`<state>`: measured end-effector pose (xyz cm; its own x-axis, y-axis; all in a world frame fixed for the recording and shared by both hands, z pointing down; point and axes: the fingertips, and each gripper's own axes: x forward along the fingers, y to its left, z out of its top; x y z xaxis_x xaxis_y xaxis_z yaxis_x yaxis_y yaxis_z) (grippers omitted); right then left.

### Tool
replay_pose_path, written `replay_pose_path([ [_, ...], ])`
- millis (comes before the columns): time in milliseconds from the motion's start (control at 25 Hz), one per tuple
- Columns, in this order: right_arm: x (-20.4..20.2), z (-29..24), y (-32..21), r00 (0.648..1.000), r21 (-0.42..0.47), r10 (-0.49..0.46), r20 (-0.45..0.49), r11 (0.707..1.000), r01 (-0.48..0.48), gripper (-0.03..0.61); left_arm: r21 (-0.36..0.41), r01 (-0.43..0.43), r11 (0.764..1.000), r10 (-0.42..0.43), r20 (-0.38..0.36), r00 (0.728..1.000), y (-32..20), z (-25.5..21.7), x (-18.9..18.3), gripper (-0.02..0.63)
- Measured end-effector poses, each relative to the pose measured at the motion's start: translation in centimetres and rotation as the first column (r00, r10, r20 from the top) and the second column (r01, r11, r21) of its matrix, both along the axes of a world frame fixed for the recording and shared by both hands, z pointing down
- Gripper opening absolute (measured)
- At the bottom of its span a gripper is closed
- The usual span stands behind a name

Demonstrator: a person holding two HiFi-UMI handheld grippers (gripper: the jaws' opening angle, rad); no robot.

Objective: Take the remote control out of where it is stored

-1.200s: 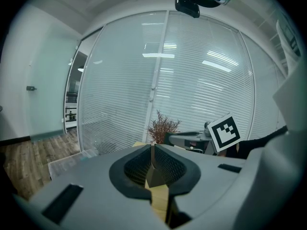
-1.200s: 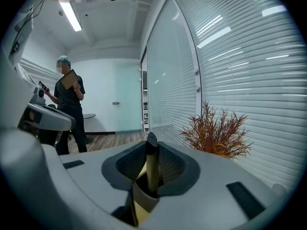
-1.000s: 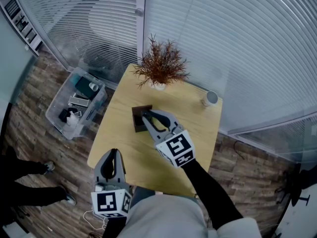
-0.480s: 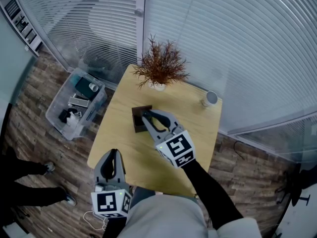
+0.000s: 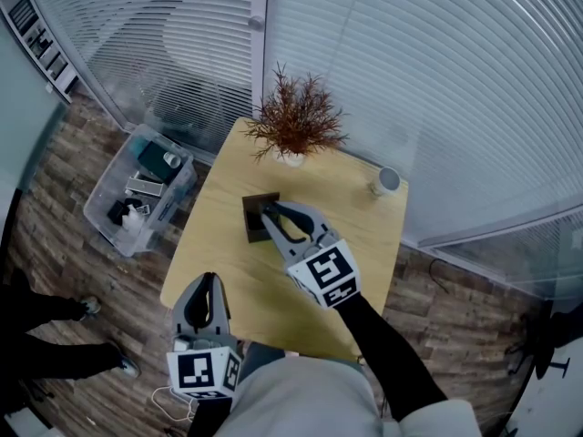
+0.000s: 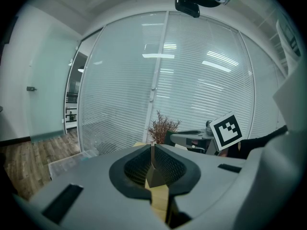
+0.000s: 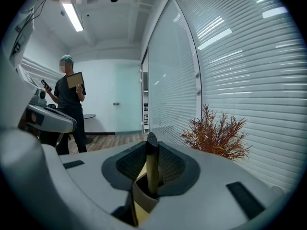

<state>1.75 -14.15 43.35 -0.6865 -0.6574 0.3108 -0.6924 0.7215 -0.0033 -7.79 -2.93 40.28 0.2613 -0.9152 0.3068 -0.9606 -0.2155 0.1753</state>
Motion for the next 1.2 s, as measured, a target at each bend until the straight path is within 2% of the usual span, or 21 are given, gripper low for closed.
replay_pose_path([
  [1200,0.2,-1.1,0.6,1.000,0.013,0.004,0.012,1.000,-0.004,0.077,0.004,-0.004,1.000,0.004,-0.005,1.000,0.3,-0.1,0.2,0.028],
])
